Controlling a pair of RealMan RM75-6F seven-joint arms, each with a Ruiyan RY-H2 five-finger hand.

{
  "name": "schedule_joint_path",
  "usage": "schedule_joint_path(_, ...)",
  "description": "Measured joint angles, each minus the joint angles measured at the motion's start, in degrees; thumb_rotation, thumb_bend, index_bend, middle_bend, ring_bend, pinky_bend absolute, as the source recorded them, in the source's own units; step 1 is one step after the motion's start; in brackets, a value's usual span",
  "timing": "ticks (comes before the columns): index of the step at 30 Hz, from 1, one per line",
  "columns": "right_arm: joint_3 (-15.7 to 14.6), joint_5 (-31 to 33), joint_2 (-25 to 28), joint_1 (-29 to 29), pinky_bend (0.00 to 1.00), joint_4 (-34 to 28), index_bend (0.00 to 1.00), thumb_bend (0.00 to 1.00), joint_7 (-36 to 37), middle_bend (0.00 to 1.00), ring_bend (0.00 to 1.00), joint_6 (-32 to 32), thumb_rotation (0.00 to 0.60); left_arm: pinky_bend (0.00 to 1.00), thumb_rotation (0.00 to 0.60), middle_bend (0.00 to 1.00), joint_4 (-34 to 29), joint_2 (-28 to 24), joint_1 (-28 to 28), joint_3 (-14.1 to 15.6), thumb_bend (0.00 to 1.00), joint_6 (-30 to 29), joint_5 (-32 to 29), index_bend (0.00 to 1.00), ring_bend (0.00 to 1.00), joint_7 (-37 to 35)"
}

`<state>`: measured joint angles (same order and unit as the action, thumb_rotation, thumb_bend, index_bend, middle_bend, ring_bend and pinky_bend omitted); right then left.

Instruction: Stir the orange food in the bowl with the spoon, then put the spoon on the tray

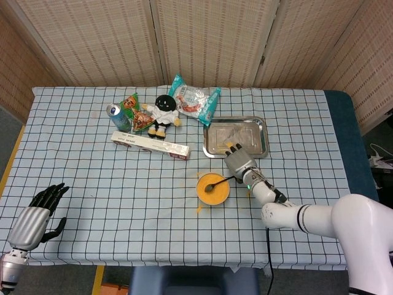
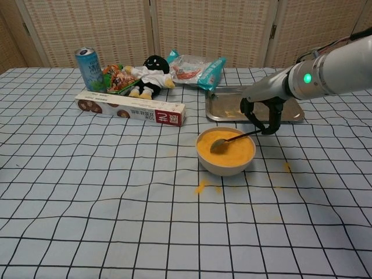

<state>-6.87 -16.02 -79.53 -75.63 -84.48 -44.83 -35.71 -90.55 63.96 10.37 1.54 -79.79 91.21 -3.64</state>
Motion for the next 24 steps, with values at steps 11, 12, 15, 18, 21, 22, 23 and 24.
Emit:
schedule_joint_path(11,-3.7,-0.1,6.6,-2.1,0.00,-10.1,0.95,0.86,-0.5,0.11,0.00,-3.7,0.600,0.11,0.600,0.00,-0.4,0.1,-0.3,0.3,0.47,-0.8,0.9,0.00,0.00,0.7)
schedule_joint_path(12,-3.8,-0.4,7.3,-2.2,0.00,-11.0,0.95,0.86,-0.3,0.11,0.00,-4.0,0.600,0.11,0.600,0.00,-0.4,0.1,-0.3,0.4,0.47,-0.8,1.0,0.00,0.00,0.7)
schedule_joint_path(15,-3.6,-1.6,9.3,-2.2,0.00,-13.3,0.95,0.86,1.0,0.11,0.00,-5.0,0.600,0.11,0.600,0.00,-0.5,0.0,-0.4,0.4,0.47,-1.1,1.2,0.00,0.00,0.6)
schedule_joint_path(18,-2.7,-3.1,9.8,-1.5,0.00,-13.4,0.95,0.86,3.1,0.11,0.00,-6.3,0.600,0.11,0.600,0.00,-0.5,0.0,-0.4,0.4,0.47,-1.3,1.4,0.00,0.00,0.4)
schedule_joint_path(21,-2.1,-3.7,9.0,-1.2,0.00,-11.7,0.95,0.86,3.9,0.11,0.00,-6.9,0.600,0.11,0.600,0.00,-0.4,-0.1,-0.3,0.4,0.47,-1.2,1.4,0.00,0.00,0.2)
schedule_joint_path(22,-1.9,-3.8,8.3,-1.2,0.00,-10.7,0.95,0.86,3.8,0.11,0.00,-7.0,0.600,0.11,0.600,0.00,-0.4,-0.1,-0.3,0.4,0.47,-1.2,1.4,0.00,0.00,0.1)
schedule_joint_path(23,-1.9,-3.7,7.7,-1.3,0.00,-9.8,0.95,0.86,3.6,0.11,0.00,-7.1,0.600,0.11,0.600,0.00,-0.3,-0.1,-0.3,0.4,0.47,-1.1,1.4,0.00,0.00,0.0)
schedule_joint_path(24,-1.9,-3.7,7.0,-1.4,0.00,-8.9,0.95,0.86,3.3,0.11,0.00,-7.1,0.600,0.11,0.600,0.00,-0.3,-0.1,-0.3,0.4,0.47,-1.1,1.3,0.00,0.00,0.0)
